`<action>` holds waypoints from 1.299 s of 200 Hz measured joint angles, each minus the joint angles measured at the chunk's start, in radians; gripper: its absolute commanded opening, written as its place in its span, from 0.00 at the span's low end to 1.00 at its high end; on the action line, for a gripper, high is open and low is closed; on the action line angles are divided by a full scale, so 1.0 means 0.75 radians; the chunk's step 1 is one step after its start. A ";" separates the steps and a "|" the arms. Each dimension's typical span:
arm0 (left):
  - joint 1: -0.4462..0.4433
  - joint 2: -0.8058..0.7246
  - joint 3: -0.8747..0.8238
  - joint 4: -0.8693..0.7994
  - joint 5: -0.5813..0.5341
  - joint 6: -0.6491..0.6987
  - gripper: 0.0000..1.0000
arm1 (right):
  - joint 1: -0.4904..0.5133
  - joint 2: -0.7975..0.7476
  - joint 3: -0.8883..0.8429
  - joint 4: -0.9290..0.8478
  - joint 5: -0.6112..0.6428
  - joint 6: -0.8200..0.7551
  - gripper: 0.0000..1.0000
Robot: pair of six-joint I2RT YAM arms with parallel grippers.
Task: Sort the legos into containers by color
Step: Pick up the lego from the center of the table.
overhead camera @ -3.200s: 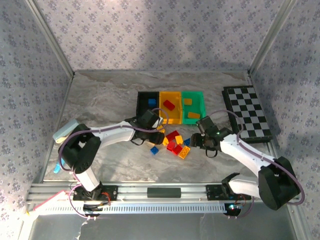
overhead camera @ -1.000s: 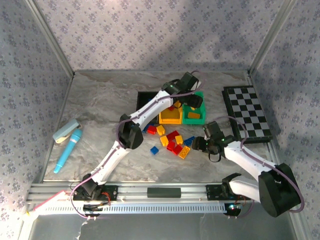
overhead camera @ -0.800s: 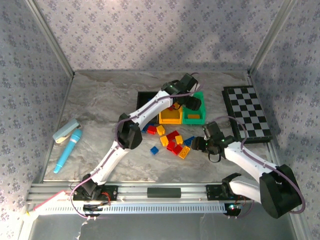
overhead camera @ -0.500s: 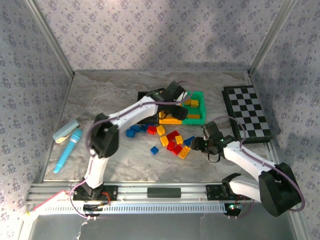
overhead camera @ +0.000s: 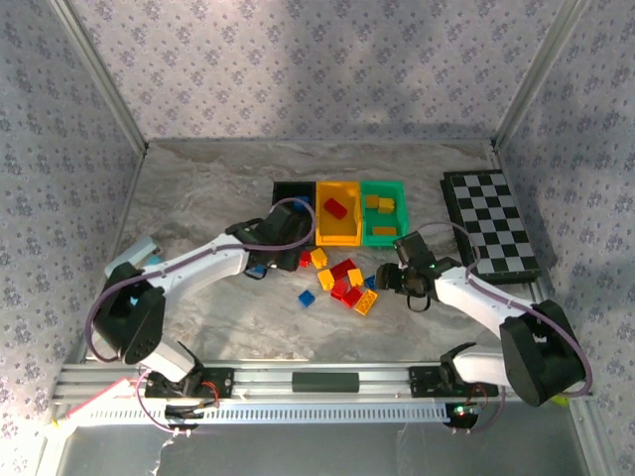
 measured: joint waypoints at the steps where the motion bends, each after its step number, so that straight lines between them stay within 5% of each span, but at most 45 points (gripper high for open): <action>1: 0.002 -0.003 -0.003 -0.001 -0.001 -0.002 0.66 | 0.000 0.001 0.002 -0.001 0.002 -0.002 0.65; 82: 0.214 -0.088 -0.161 0.000 -0.007 -0.070 0.68 | -0.062 -0.028 0.019 -0.033 0.067 -0.062 0.66; 167: 0.223 0.182 -0.100 0.032 0.082 -0.113 0.64 | -0.064 -0.045 0.015 -0.032 0.067 -0.070 0.66; 204: 0.254 0.184 -0.097 0.039 0.103 -0.113 0.59 | -0.064 -0.048 0.013 -0.028 0.067 -0.071 0.66; 260: 0.273 0.200 -0.089 0.051 0.178 -0.104 0.36 | -0.064 -0.049 0.013 -0.027 0.067 -0.080 0.66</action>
